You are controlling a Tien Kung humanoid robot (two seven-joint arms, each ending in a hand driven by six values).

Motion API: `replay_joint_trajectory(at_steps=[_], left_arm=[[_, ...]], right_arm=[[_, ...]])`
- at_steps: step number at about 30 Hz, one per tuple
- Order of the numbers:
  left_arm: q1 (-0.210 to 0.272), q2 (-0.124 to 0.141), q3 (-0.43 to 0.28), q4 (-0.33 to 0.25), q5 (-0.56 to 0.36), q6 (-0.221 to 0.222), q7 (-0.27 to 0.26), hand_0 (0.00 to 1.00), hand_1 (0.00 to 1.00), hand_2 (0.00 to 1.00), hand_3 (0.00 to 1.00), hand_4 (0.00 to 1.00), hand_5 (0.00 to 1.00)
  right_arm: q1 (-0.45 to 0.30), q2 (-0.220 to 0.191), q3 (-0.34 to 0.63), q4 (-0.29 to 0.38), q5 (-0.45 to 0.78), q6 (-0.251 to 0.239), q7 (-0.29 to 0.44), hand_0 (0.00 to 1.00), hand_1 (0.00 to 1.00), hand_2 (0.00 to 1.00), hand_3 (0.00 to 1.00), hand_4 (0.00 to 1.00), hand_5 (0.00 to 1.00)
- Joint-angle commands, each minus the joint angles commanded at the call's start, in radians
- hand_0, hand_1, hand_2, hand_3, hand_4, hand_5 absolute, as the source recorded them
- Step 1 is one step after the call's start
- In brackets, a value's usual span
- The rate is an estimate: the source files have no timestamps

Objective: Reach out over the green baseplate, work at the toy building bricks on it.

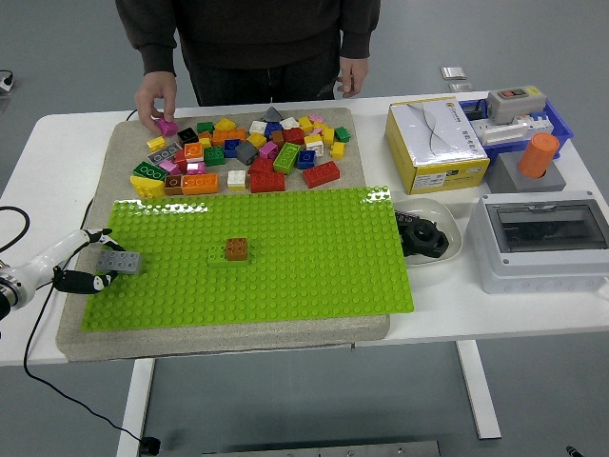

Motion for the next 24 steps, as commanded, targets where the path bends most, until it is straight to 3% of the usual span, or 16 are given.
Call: replay_joint_trajectory(at_steps=[8, 16, 21, 24], left_arm=[[0.005, 0.012, -0.035, -0.027, 0.003, 0.001, 0.003, 0.992, 0.998, 0.998, 0.465, 0.498, 0.002], [0.003, 0.013, -0.037, -0.117, -0.002, -0.002, 0.031, 0.998, 0.998, 0.998, 0.463, 0.553, 0.002], [-0.009, -0.005, -0.027, -0.134, -0.012, -0.003, 0.047, 0.998, 0.998, 0.998, 0.463, 0.586, 0.002], [-0.015, -0.031, -0.03, -0.124, -0.008, -0.001, 0.053, 0.998, 0.998, 0.998, 0.463, 0.586, 0.002]], right_arm=[[-0.004, 0.0, 0.001, 0.0, -0.003, 0.0, -0.002, 0.698, 0.593, 0.705, 0.682, 0.747, 0.773], [-0.002, -0.003, 0.008, 0.0, -0.009, 0.0, -0.002, 0.698, 0.593, 0.704, 0.682, 0.747, 0.772], [0.001, -0.007, 0.01, 0.0, -0.007, -0.001, -0.001, 0.699, 0.592, 0.704, 0.682, 0.748, 0.771], [0.004, -0.009, 0.011, 0.0, -0.007, -0.001, 0.0, 0.699, 0.592, 0.704, 0.682, 0.748, 0.771]])
